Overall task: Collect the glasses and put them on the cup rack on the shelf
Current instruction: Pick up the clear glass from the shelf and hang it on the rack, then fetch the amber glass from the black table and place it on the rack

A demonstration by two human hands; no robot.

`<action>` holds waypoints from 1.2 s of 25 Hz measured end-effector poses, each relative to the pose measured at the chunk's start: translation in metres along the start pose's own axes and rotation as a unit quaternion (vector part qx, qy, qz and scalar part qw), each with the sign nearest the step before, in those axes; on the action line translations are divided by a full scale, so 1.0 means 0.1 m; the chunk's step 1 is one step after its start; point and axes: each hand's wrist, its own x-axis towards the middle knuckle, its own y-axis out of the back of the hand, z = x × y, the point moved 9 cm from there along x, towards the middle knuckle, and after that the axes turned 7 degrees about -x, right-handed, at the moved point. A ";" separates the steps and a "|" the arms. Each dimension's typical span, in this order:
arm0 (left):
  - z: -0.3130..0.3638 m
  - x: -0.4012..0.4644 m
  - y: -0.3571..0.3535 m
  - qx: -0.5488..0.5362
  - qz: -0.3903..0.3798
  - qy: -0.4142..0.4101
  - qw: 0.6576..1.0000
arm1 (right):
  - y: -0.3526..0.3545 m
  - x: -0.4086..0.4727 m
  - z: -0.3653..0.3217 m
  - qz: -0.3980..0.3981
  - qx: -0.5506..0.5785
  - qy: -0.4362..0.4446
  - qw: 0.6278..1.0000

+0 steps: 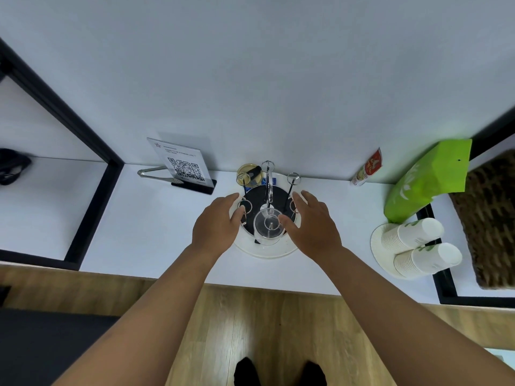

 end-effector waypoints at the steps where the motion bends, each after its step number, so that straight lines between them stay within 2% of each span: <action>1: 0.05 -0.01 0.07 -0.014 0.003 0.001 1.000 | 0.07 -0.01 -0.03 0.008 0.008 0.001 1.000; 5: 0.40 -0.11 0.42 -0.051 0.022 -0.016 0.998 | 0.55 0.00 -0.19 0.039 0.048 0.014 0.998; 13: 1.51 -0.42 1.44 -0.088 0.064 -0.116 0.987 | 1.90 -0.27 -0.72 0.116 0.081 0.067 0.988; 16: 2.11 -0.72 1.79 -0.095 0.069 -0.179 0.977 | 2.55 -0.59 -0.86 0.157 0.099 0.090 0.979; 21: 2.89 -1.31 2.23 -0.113 0.061 -0.236 0.963 | 3.48 -1.16 -0.97 0.187 0.126 0.133 0.965; 30: 3.74 -2.63 2.73 -0.105 0.094 -0.305 0.942 | 4.64 -2.46 -1.04 0.208 0.165 0.237 0.935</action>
